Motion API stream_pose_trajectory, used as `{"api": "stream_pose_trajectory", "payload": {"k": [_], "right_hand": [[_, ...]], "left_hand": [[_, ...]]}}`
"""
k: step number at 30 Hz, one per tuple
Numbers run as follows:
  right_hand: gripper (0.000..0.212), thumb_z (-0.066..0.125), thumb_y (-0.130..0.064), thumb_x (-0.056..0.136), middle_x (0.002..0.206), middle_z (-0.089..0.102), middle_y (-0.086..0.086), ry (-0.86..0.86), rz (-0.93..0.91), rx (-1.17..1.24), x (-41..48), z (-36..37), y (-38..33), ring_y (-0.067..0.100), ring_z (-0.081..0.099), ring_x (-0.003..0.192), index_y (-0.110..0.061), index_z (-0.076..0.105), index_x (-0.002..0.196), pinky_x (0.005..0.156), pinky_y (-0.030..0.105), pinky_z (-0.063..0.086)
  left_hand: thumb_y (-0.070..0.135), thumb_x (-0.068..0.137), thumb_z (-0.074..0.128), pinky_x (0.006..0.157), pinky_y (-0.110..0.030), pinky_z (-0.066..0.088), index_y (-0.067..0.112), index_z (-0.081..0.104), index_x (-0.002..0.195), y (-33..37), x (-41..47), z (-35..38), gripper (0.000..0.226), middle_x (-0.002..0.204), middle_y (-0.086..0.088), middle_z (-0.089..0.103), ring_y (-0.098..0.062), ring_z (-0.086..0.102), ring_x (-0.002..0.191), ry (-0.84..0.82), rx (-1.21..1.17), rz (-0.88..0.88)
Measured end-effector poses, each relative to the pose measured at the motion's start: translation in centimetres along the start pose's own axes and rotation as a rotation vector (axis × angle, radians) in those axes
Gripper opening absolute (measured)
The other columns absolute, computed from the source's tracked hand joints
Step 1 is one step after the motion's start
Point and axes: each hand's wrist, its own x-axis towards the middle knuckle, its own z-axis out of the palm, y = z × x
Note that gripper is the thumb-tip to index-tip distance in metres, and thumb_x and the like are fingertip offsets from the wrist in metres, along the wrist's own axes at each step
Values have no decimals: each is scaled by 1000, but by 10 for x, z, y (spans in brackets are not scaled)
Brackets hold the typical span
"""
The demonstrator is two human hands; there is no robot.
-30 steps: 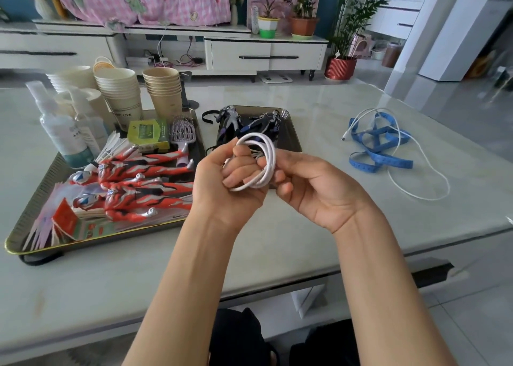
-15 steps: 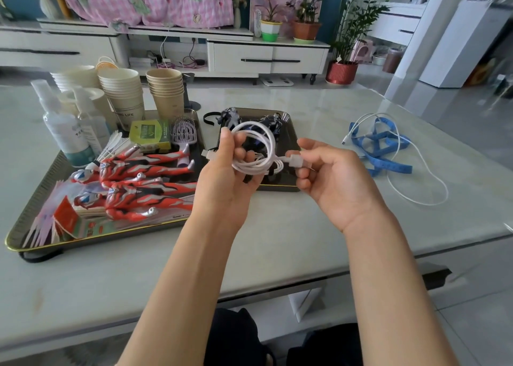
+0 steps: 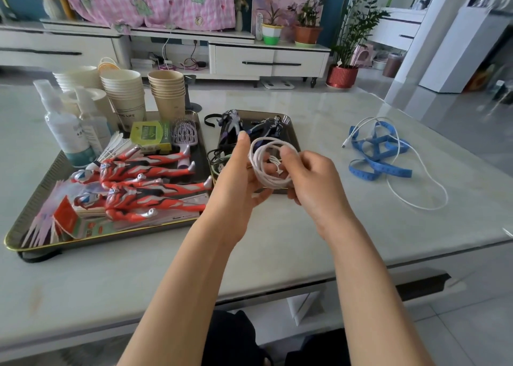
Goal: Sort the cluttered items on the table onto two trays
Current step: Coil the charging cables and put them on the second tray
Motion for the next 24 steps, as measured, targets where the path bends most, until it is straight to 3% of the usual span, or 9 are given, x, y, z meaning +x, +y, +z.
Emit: {"api": "stream_pose_trajectory", "payload": {"k": [2, 5, 9, 11, 14, 19, 22, 24], "right_hand": [[39, 51, -36, 92, 63, 58, 0, 72, -4, -19, 2, 4, 3, 23, 56, 67, -7, 54, 67, 66, 40, 49], [34, 50, -34, 94, 74, 69, -1, 126, -23, 1, 2, 9, 6, 19, 63, 74, -8, 59, 75, 70, 34, 51], [34, 50, -31, 95, 60, 51, -9, 187, -56, -25, 0, 11, 3, 4, 49, 56, -17, 45, 64, 51, 14, 36], [32, 51, -30, 94, 62, 55, -5, 195, -48, -7, -1, 12, 3, 5, 52, 59, -14, 50, 66, 57, 22, 39], [35, 50, -35, 94, 79, 67, 6, 182, -18, 26, 0, 14, 3, 21, 62, 77, -4, 61, 82, 70, 34, 48], [36, 42, -40, 96, 75, 60, 0, 147, -17, -37, -4, 17, -2, 19, 55, 74, -11, 53, 77, 63, 29, 38], [34, 39, -36, 98, 89, 65, 9, 130, -31, -86, -3, 20, 1, 26, 57, 87, -8, 57, 89, 69, 30, 38], [27, 43, -32, 97, 83, 64, 5, 119, -44, -130, -1, 20, 3, 25, 56, 81, -11, 55, 85, 66, 26, 39]], "left_hand": [[55, 95, 30, 77, -32, 47, 10, 62, 88, 1, 1, -2, 56, 77, -4, 65, -16, 62, 71, -21, -49, -57], [43, 98, 33, 81, -32, 49, 7, 63, 90, -1, 0, -1, 47, 76, -5, 68, -16, 65, 72, -37, -138, -105], [40, 97, 40, 82, -30, 51, 5, 62, 86, -4, 1, 1, 43, 77, -7, 66, -16, 63, 74, -52, -210, -156], [42, 96, 40, 83, -30, 52, 7, 62, 81, -4, 1, 0, 45, 75, -5, 67, -15, 65, 73, -63, -185, -136], [39, 98, 38, 77, -27, 54, 11, 66, 76, -6, 3, 2, 44, 73, -2, 71, -12, 67, 70, -8, -88, -16], [42, 96, 41, 64, -24, 48, 12, 62, 82, 1, 10, 0, 39, 73, -1, 62, -12, 59, 64, 5, -69, -48], [51, 92, 42, 68, -25, 45, 15, 63, 90, 4, 14, -6, 41, 73, 2, 62, -10, 59, 65, -35, 12, -89], [52, 91, 43, 73, -26, 45, 16, 63, 86, 5, 15, -10, 42, 73, 2, 63, -12, 59, 68, -67, 41, -101]]}}
